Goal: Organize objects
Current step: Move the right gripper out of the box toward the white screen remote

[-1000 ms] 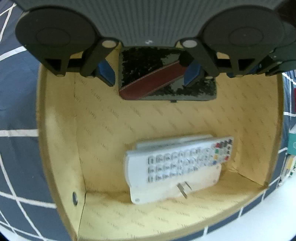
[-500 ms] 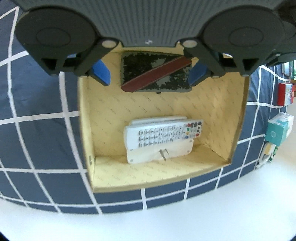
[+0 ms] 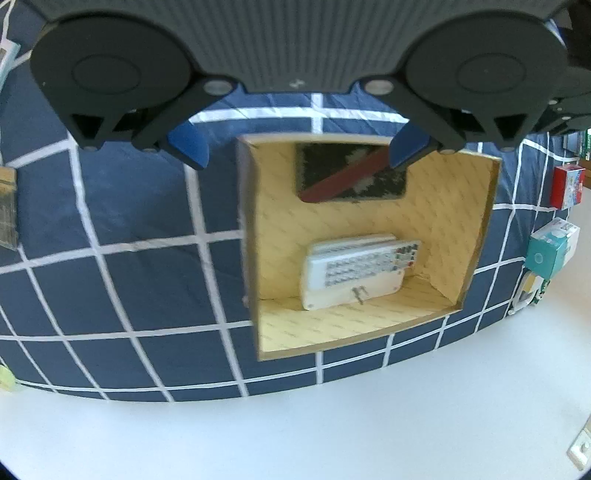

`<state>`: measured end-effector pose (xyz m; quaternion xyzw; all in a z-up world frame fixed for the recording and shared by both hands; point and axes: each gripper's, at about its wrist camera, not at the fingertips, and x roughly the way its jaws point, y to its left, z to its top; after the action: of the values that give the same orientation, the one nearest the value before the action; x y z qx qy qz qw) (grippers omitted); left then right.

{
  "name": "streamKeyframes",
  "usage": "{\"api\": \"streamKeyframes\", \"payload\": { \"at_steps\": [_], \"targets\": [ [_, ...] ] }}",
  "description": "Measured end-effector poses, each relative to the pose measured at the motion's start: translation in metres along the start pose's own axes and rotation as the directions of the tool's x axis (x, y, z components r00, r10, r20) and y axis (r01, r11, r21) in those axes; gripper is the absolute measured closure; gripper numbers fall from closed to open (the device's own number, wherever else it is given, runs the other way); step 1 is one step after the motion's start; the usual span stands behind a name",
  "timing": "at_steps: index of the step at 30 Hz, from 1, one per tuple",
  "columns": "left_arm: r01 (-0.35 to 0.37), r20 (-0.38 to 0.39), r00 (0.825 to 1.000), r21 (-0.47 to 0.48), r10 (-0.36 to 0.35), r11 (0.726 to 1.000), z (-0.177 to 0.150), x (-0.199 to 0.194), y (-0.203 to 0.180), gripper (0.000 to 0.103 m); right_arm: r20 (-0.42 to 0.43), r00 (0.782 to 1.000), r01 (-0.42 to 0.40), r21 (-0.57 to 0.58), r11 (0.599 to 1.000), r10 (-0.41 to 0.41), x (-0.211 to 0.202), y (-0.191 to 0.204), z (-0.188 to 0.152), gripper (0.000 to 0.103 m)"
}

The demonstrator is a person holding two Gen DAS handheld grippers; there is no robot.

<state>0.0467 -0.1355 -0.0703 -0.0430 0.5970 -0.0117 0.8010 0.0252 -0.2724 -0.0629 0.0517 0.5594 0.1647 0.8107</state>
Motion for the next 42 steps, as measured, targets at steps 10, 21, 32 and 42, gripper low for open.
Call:
{"api": "streamKeyframes", "payload": {
  "at_steps": [10, 21, 32, 42],
  "targets": [
    [0.007, -0.007, 1.000, 0.016, -0.007, 1.000, -0.035, -0.004, -0.075, 0.000, 0.010, 1.000, 0.022, 0.019, 1.000, -0.022, -0.036, -0.076, -0.029, 0.000],
    [0.009, -0.008, 1.000, 0.006, -0.009, 1.000, -0.065, 0.005, -0.169, 0.000, 0.007, 0.999, 0.039, 0.003, 0.999, -0.039, -0.074, -0.176, -0.052, 0.000],
    [-0.019, 0.001, 1.000, -0.012, 0.019, 1.000, -0.090, 0.012, -0.227, 0.000, -0.026, 0.997, 0.073, -0.033, 0.997, -0.074, -0.089, -0.244, -0.068, 0.000],
    [-0.020, 0.006, 1.000, 0.005, 0.020, 1.000, -0.113, 0.007, -0.241, 0.000, -0.042, 0.991, 0.121, -0.060, 0.991, -0.123, -0.104, -0.267, -0.095, 0.000]
  ]
}}
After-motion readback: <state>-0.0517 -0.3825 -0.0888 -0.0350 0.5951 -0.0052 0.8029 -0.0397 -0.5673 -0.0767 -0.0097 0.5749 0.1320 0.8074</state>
